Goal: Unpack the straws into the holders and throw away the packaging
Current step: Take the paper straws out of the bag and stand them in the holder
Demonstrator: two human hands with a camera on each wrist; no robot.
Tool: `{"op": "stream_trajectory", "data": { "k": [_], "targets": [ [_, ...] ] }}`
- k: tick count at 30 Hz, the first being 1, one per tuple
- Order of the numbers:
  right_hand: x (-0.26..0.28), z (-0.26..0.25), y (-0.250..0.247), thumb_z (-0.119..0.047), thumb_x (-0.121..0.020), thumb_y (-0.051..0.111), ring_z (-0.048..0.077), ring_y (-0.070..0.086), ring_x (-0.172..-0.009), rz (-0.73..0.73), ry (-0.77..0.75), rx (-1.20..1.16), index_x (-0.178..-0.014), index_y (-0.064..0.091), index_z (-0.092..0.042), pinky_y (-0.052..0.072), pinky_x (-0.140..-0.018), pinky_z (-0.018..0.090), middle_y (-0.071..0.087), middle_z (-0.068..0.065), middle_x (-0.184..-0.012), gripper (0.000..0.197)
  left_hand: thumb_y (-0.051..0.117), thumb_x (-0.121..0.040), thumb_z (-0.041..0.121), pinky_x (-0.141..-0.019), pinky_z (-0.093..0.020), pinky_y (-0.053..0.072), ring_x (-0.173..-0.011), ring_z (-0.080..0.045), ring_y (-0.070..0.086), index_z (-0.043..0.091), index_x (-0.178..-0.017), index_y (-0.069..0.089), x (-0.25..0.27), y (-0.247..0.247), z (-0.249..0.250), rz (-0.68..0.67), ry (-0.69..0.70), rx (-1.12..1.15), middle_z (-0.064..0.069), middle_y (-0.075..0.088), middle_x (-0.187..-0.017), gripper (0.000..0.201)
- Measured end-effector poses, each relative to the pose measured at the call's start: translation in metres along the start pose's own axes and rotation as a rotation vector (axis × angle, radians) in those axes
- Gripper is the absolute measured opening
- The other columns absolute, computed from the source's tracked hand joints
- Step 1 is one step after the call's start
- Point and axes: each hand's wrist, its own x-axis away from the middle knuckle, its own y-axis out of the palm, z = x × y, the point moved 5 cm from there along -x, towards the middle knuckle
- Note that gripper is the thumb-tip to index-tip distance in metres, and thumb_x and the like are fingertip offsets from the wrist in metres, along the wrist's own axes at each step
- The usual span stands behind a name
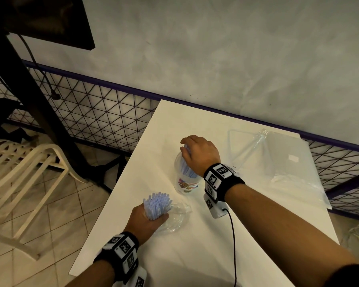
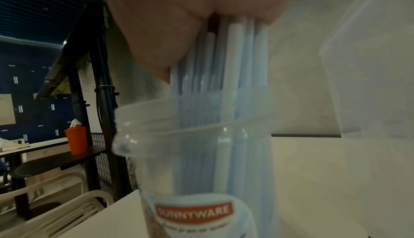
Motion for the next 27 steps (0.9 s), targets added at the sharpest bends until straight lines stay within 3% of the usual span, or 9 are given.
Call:
{"op": "stream_trajectory", "data": {
  "k": [6, 8, 12, 15, 19, 21, 23, 25, 27],
  "targets": [
    [0.000, -0.003, 0.005, -0.045, -0.103, 0.033, 0.021, 0.019, -0.150, -0.187, -0.038, 0.156, -0.156, 0.019, -0.026, 0.017, -0.118, 0.047, 0.020, -0.006, -0.164, 0.059, 0.084, -0.070, 0.011, -0.070, -0.015, 0.050, -0.077, 0.005, 0.067, 0.031, -0.083, 0.068, 0.002, 0.000, 0.002, 0.004, -0.021, 0.013, 0.011, 0.073, -0.076, 0.029],
    [-0.001, -0.003, 0.004, -0.053, -0.102, 0.030, 0.020, 0.012, -0.152, -0.222, -0.041, 0.179, -0.157, 0.015, -0.025, 0.011, -0.120, 0.048, 0.015, -0.006, -0.166, 0.064, 0.084, -0.070, 0.011, -0.069, -0.014, 0.050, -0.075, 0.005, 0.067, 0.031, -0.082, 0.068, 0.002, 0.001, 0.002, 0.003, -0.017, 0.013, 0.016, 0.073, -0.074, 0.029],
    [0.001, -0.012, -0.003, -0.062, -0.100, 0.021, 0.019, -0.004, -0.154, -0.214, -0.086, 0.115, -0.157, 0.019, -0.027, 0.003, -0.119, 0.054, 0.006, -0.010, -0.166, 0.066, 0.085, -0.069, 0.011, -0.070, -0.019, 0.051, -0.075, 0.001, 0.068, 0.028, -0.081, 0.069, 0.002, -0.001, 0.002, 0.010, -0.025, 0.002, 0.006, 0.073, -0.079, 0.026],
    [0.009, -0.023, -0.025, -0.046, -0.101, 0.028, 0.023, 0.014, -0.149, -0.026, -0.145, 0.016, -0.147, 0.040, -0.027, 0.020, -0.110, 0.051, 0.022, -0.009, -0.163, 0.051, 0.084, -0.069, 0.012, -0.071, -0.020, 0.052, -0.075, 0.003, 0.068, 0.030, -0.080, 0.068, 0.002, 0.000, 0.002, 0.007, -0.028, -0.008, 0.006, 0.072, -0.079, 0.027],
    [0.033, -0.035, -0.045, -0.028, -0.092, 0.029, 0.024, 0.045, -0.120, 0.099, -0.228, -0.104, -0.128, 0.058, -0.023, 0.037, -0.091, 0.042, 0.054, -0.001, -0.138, 0.047, 0.084, -0.070, 0.013, -0.069, -0.017, 0.049, -0.075, 0.007, 0.067, 0.032, -0.080, 0.067, 0.003, 0.000, 0.002, 0.007, -0.025, -0.012, 0.011, 0.071, -0.077, 0.027],
    [0.049, -0.040, -0.040, -0.015, -0.085, 0.035, 0.021, 0.055, -0.106, -0.023, -0.301, -0.297, -0.125, 0.062, -0.013, 0.044, -0.090, 0.038, 0.063, 0.005, -0.123, 0.049, 0.084, -0.070, 0.013, -0.071, -0.017, 0.049, -0.077, 0.007, 0.067, 0.030, -0.083, 0.068, 0.003, 0.000, 0.003, 0.000, -0.031, 0.000, 0.010, 0.072, -0.080, 0.027],
    [0.066, -0.043, -0.026, -0.003, -0.081, 0.049, 0.015, 0.058, -0.093, -0.262, -0.284, -0.463, -0.131, 0.059, -0.012, 0.048, -0.085, 0.023, 0.062, 0.004, -0.119, 0.051, 0.083, -0.071, 0.012, -0.074, -0.019, 0.049, -0.079, 0.006, 0.067, 0.029, -0.087, 0.068, 0.004, 0.001, 0.003, -0.010, -0.034, 0.013, 0.009, 0.072, -0.084, 0.027],
    [0.082, -0.044, -0.010, -0.002, -0.081, 0.063, 0.016, 0.061, -0.083, -0.438, -0.250, -0.516, -0.136, 0.054, -0.016, 0.042, -0.074, 0.008, 0.059, -0.001, -0.121, 0.058, 0.083, -0.071, 0.012, -0.079, -0.022, 0.049, -0.082, 0.000, 0.068, 0.031, -0.090, 0.067, 0.003, 0.001, 0.004, -0.024, -0.032, 0.024, 0.008, 0.072, -0.089, 0.031],
    [0.091, -0.044, 0.003, -0.010, -0.082, 0.072, 0.017, 0.064, -0.081, -0.468, -0.219, -0.565, -0.135, 0.056, -0.020, 0.046, -0.073, 0.011, 0.060, -0.005, -0.119, 0.056, 0.085, -0.067, 0.022, -0.085, -0.021, 0.048, -0.088, -0.004, 0.068, 0.033, -0.095, 0.064, 0.003, 0.003, 0.006, -0.048, -0.024, 0.026, 0.008, 0.071, -0.095, 0.037]
  ]
}}
